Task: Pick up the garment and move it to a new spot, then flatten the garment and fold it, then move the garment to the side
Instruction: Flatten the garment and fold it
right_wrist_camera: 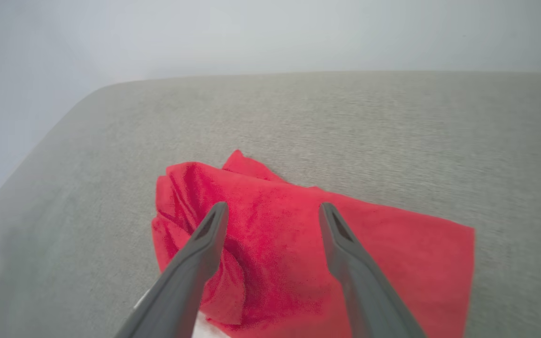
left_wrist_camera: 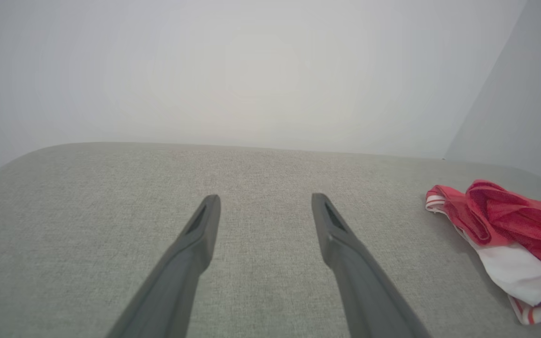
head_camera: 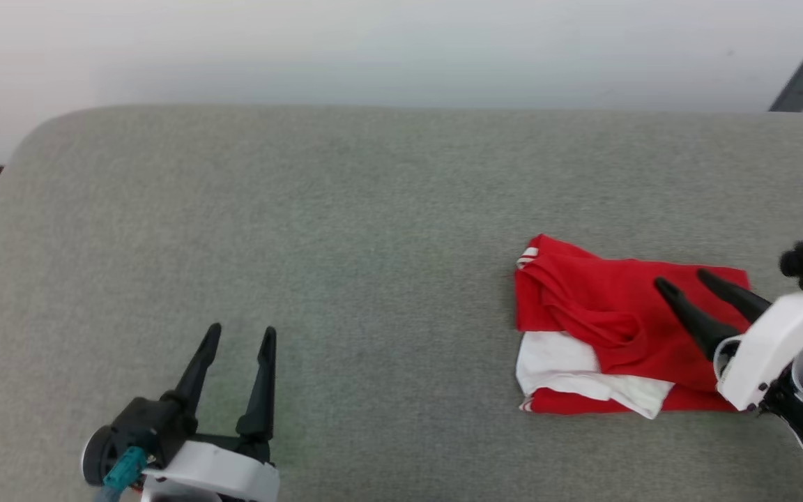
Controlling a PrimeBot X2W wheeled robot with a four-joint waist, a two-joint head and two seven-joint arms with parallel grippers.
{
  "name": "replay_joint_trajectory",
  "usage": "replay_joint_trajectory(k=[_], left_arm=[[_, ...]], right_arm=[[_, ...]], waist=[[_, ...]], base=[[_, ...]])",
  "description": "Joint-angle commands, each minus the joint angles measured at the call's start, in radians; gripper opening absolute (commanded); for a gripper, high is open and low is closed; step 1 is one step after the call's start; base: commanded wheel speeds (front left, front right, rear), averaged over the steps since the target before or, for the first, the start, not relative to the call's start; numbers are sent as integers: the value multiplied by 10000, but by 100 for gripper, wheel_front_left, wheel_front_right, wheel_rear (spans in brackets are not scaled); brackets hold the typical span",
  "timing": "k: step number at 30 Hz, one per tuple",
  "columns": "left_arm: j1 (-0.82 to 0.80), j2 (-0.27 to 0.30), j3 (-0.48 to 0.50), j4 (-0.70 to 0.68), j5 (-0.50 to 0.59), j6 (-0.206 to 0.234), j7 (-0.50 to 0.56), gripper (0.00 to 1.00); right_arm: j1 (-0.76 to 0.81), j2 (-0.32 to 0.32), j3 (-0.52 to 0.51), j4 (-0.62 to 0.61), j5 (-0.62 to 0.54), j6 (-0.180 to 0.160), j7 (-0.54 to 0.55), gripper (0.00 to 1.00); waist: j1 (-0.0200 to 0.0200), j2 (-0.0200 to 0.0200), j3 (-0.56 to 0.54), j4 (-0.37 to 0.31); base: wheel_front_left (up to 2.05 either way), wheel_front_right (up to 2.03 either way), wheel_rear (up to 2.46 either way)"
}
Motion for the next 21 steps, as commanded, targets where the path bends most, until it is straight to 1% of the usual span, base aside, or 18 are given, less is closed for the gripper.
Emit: replay_joint_trajectory(k=[1, 2, 3, 7, 9, 13, 16, 21], left_arm=[[133, -3, 110, 136, -65, -23, -3, 100], [176, -24, 157, 210, -99, -23, -5, 100], [176, -24, 157, 210, -99, -23, -5, 100], [308, -68, 393, 469, -106, -23, -3, 100], [405, -67, 486, 555, -109, -23, -5, 100], [645, -34, 723, 653, -94, -23, -5, 100], [881, -94, 930, 628, -15, -23, -5, 100], [1222, -74, 1111, 359, 69, -23, -5, 100]], right_arm=[[179, -24, 48, 334, -24, -17, -829, 100], [231, -9, 29, 555, -58, -17, -1273, 100], [231, -9, 29, 555, -58, -17, -1273, 100], [358, 160, 50, 1341, -256, -17, -3097, 100], [376, 261, -113, 1786, -445, -17, -3939, 100], [511, 580, -184, 2352, -841, -17, -5293, 100], [654, 826, -255, 2415, -986, -17, -5761, 100], [1151, 1022, -509, 2032, -1441, -17, -5994, 100]], waist=[[0, -1, -357, -422], [0, -1, -429, -485], [0, -1, -429, -485], [0, -1, -705, -724], [0, -1, -843, -818], [0, -1, -1154, -970], [0, -1, -1400, -1049], [0, -1, -1630, -1047]], base=[[0, 0, 0], [0, 0, 0], [0, 0, 0], [0, 0, 0], [0, 0, 0], [0, 0, 0], [0, 0, 0], [0, 0, 0]])
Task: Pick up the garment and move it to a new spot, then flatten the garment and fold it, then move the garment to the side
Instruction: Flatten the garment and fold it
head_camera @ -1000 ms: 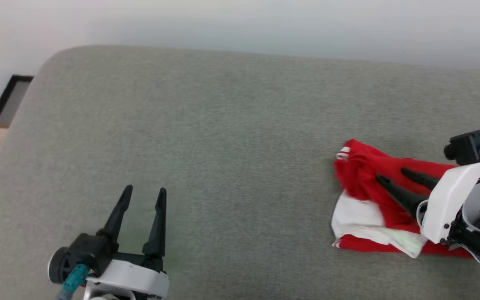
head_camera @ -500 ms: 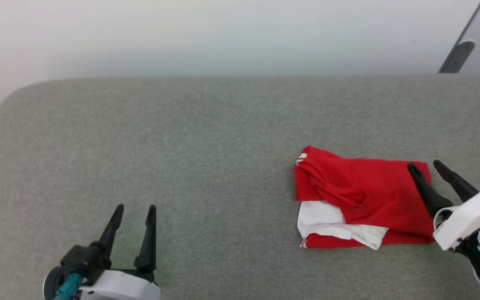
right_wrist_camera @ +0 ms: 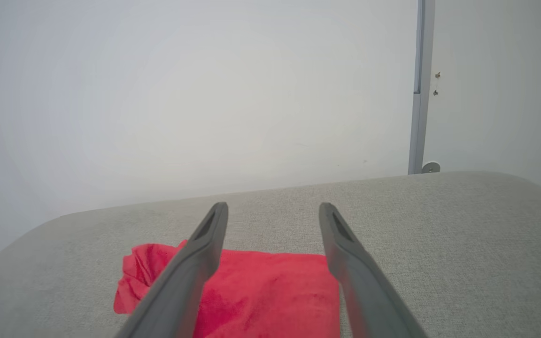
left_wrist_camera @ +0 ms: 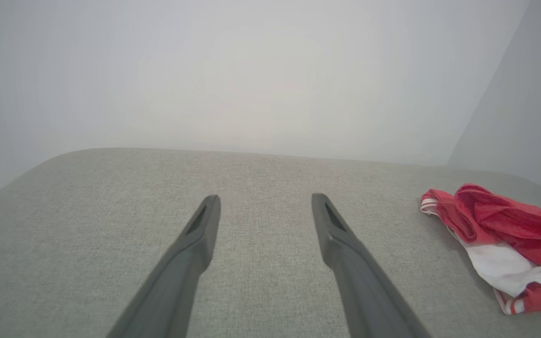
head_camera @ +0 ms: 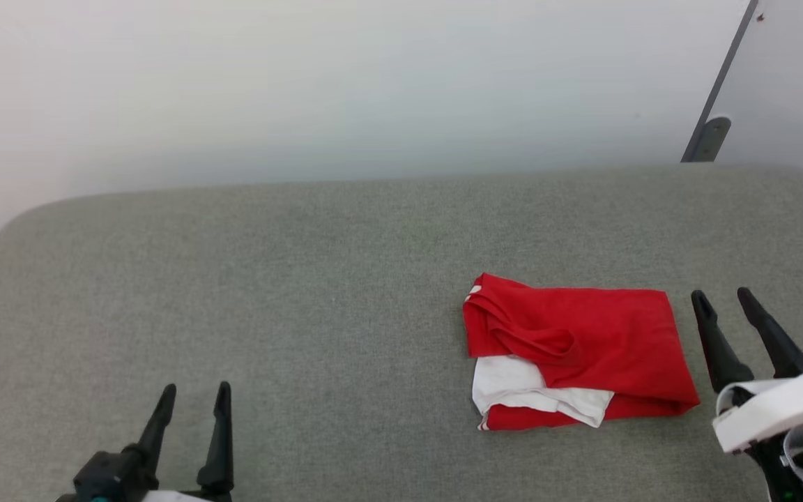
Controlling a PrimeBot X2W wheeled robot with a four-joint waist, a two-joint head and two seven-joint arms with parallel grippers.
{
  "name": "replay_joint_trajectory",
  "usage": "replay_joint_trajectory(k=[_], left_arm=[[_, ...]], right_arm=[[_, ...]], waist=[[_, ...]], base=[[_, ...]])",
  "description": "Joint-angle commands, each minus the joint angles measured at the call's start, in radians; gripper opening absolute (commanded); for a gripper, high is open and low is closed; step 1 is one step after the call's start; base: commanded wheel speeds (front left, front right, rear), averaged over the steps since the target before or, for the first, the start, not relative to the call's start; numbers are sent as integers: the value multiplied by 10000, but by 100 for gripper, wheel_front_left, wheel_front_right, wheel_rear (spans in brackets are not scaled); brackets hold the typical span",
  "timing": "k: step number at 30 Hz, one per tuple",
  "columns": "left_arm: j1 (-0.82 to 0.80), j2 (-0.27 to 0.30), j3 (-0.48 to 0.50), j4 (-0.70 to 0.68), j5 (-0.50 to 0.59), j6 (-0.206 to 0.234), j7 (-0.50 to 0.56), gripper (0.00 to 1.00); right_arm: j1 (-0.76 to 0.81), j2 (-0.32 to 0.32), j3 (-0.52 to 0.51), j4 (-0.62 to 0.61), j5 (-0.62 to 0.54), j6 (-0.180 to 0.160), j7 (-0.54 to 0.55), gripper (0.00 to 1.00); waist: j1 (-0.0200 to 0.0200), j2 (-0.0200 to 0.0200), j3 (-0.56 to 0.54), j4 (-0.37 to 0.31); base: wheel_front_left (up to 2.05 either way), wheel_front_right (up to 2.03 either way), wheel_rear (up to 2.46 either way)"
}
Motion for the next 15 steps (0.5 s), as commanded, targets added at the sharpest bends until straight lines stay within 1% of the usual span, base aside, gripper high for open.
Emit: replay_joint_trajectory(k=[1, 8, 11, 15], left_arm=[[175, 30, 50, -99, 70, -23, -3, 100], [756, -44, 64, -655, 370, -23, -3, 100], [1009, -100, 124, -816, 380, -23, -3, 100], [1374, -87, 105, -1035, 365, -23, -5, 100]], right_arm=[[235, 24, -131, -142, -238, -17, -63, 100], [1450, 294, -1243, -1181, -1078, -17, -85, 100], [1909, 369, -1509, -1608, -1446, -17, -86, 100], [2403, 468, -1803, -2168, -1655, -17, -78, 100]], waist=[[0, 0, -154, -14], [0, 0, -469, 230], [0, 0, -582, 312], [0, 0, -678, 414]], base=[[0, 0, 0], [0, 0, 0], [0, 0, 0], [0, 0, 0]])
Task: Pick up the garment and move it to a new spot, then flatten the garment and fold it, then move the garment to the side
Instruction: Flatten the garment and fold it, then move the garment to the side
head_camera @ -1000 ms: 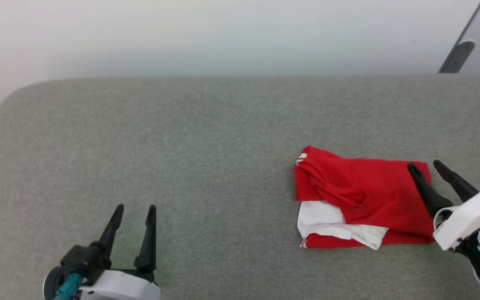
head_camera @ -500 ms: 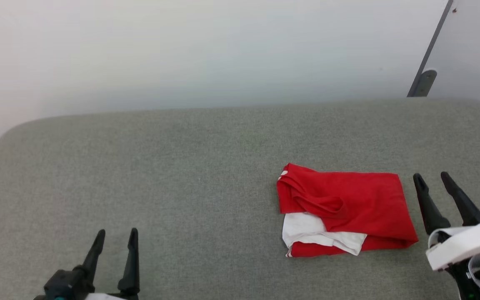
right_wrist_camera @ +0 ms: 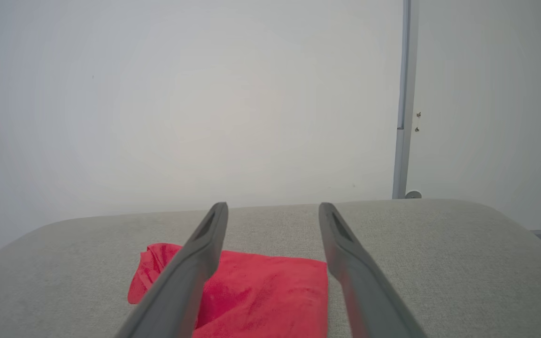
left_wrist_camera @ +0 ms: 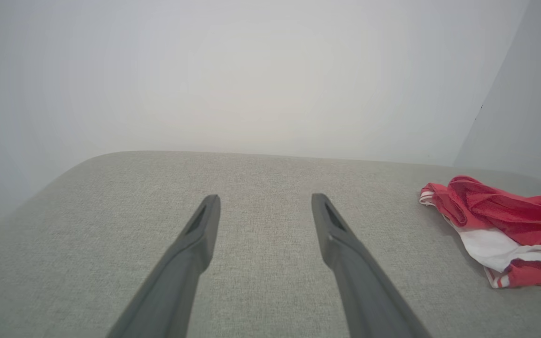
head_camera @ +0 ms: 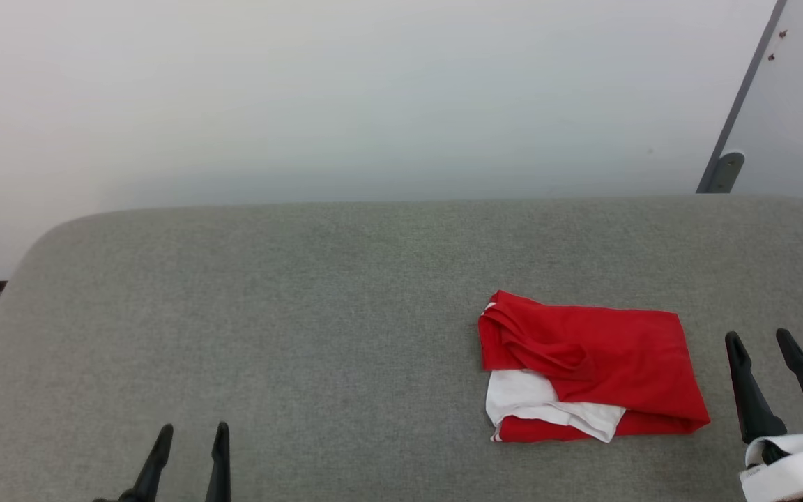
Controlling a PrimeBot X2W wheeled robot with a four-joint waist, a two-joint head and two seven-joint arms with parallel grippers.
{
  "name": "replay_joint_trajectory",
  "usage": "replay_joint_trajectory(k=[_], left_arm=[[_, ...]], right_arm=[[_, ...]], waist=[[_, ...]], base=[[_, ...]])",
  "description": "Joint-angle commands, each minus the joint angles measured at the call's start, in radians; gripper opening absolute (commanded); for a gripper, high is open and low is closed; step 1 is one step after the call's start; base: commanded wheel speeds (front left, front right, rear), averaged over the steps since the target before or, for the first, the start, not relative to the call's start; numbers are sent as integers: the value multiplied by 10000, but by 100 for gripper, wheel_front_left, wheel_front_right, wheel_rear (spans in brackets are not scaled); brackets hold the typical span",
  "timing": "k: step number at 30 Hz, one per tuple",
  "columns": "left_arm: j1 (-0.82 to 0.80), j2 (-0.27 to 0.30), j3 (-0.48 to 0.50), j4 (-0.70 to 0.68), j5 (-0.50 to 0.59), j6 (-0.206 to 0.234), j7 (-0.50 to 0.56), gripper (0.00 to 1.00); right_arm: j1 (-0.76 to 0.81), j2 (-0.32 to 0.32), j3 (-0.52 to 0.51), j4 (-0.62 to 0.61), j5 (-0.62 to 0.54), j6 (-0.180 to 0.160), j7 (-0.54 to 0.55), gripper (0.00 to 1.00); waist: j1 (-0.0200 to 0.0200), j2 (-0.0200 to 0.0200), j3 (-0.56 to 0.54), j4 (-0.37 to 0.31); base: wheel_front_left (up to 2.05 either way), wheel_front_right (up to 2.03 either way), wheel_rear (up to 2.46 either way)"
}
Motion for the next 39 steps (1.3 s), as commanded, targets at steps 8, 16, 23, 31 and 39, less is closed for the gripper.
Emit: replay_joint_trajectory(k=[8, 16, 23, 31, 39], left_arm=[[861, -69, 79, -688, -17, -23, -3, 100], [1291, -152, 84, -1149, -4, -23, -3, 100], [1231, -162, -39, -1277, -29, -23, -3, 100], [992, -217, -84, -1249, -74, -23, -3, 100], [407, -280, -246, -1078, -132, -23, -3, 100]], right_arm=[[1239, 157, -857, -1168, -403, -17, 331, 100], [1933, 479, -1511, -1947, -483, -17, 715, 100], [1989, 692, -1540, -2117, -568, -17, 810, 100], [1116, 57, -1256, -1754, -603, -17, 1597, 100], [-1011, -1536, 83, 221, 94, -17, 4979, 100]], waist=[[0, 0, -161, 209], [0, 0, -181, 248], [0, 0, -159, 263], [0, 0, 107, 255], [0, 0, 874, 277]], base=[[0, 0, 0], [0, 0, 0], [0, 0, 0], [0, 0, 0], [0, 0, 0]])
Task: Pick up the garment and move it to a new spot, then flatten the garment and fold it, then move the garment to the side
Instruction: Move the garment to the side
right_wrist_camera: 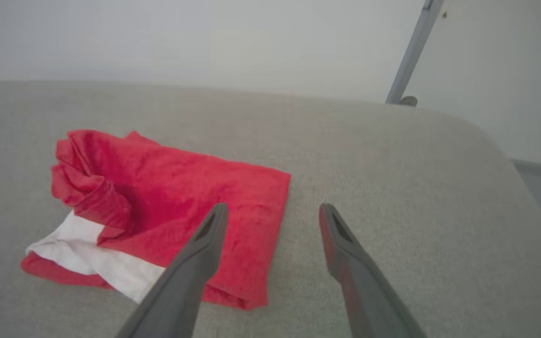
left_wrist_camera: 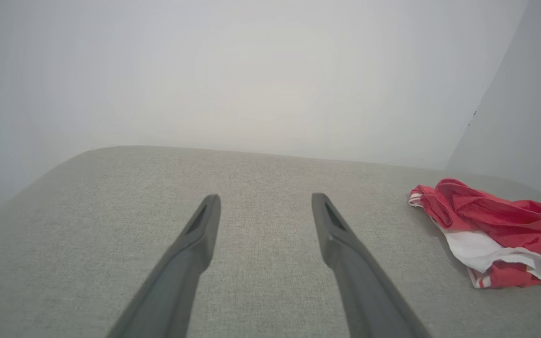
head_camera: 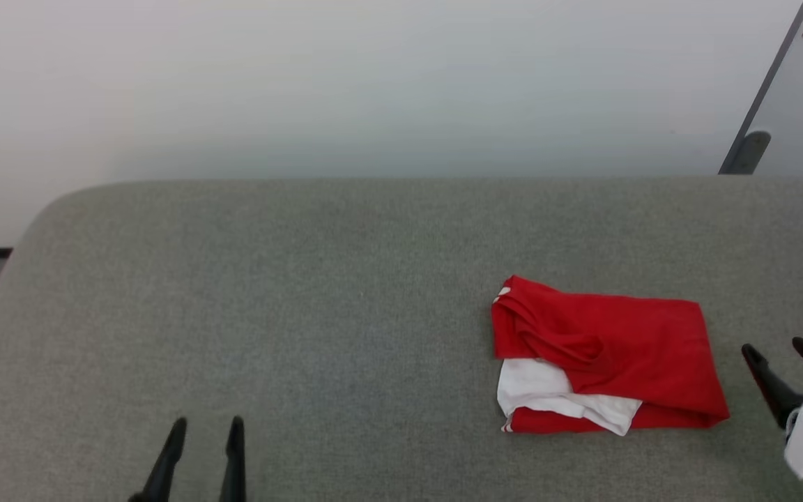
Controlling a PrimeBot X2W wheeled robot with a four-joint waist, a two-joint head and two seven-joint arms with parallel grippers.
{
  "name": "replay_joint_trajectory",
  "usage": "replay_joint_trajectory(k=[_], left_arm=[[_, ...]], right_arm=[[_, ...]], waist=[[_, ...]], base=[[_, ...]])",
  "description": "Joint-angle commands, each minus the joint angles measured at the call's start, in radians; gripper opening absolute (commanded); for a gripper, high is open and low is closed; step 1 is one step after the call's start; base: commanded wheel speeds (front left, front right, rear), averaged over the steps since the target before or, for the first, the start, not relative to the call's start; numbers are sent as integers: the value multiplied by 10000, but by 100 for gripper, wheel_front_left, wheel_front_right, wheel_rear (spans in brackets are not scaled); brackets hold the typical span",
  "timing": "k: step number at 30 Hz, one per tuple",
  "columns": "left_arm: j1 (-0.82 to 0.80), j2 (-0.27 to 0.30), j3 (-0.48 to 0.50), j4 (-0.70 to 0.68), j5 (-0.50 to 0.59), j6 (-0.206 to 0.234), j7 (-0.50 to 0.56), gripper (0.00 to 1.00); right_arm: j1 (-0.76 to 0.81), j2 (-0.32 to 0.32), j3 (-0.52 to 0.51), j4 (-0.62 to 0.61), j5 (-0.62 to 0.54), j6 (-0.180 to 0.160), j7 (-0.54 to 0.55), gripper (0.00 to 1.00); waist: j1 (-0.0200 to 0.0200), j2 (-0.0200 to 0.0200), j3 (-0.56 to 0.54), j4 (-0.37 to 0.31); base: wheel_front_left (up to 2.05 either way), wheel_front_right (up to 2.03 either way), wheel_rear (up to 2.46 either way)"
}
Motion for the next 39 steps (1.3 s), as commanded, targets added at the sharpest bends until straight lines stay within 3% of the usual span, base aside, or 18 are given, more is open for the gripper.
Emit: replay_joint_trajectory(k=[1, 6, 12, 19, 25, 26, 27, 28, 35, 39], left_arm=[[-315, -31, -89, 64, -81, -23, -1, 100], [-801, -67, -250, 196, -123, -23, -1, 100], [-1649, -2, -646, 327, -172, -23, -1, 100], [-2616, 68, -1141, 495, -235, -23, -3, 100], [-3030, 105, -1283, 621, -272, -23, -3, 100], [-3073, 128, -1296, 642, -266, -23, -3, 100], [-3119, 153, -1320, 661, -256, -24, -1, 100], [-3173, 174, -1334, 665, -235, -24, -3, 100], [-3629, 534, -1760, 425, -170, -24, -2, 100], [-4239, 875, -2258, 124, -181, -24, -2, 100]], right_arm=[[-592, -297, 348, 439, 431, -15, 889, 100], [-1811, -742, 812, 1327, 1571, -17, 2882, 100], [-3466, -634, 1146, 2492, 2543, -15, 5442, 100], [-4557, -294, 1351, 3587, 1990, -17, 6017, 100], [-4384, 207, 1720, 4265, 1838, -18, 6110, 100], [-4344, 264, 1851, 4254, 1851, -18, 6096, 44], [-4315, 334, 1914, 4218, 1950, -17, 6026, 13], [-4306, 384, 1925, 4173, 2032, -15, 5918, 0], [-4406, -5, 1535, 3492, 2649, -20, 4662, 0], [-4584, -619, 967, 3305, 2762, -29, 4059, 0]], waist=[[0, -1, 488, 57], [0, -1, 1057, 170], [0, -1, 1933, 341], [0, -1, 2877, 687], [0, -1, 3259, 783], [0, -1, 3275, 764], [0, -1, 3287, 731], [0, -1, 3291, 679], [0, -1, 3355, -88], [0, -1, 3656, -753]], base=[[0, 0, 0], [0, 0, 0], [0, 0, 0], [0, 0, 0], [0, 0, 0], [0, 0, 0], [0, 0, 0], [0, 0, 0], [0, 0, 0], [0, 0, 0]])
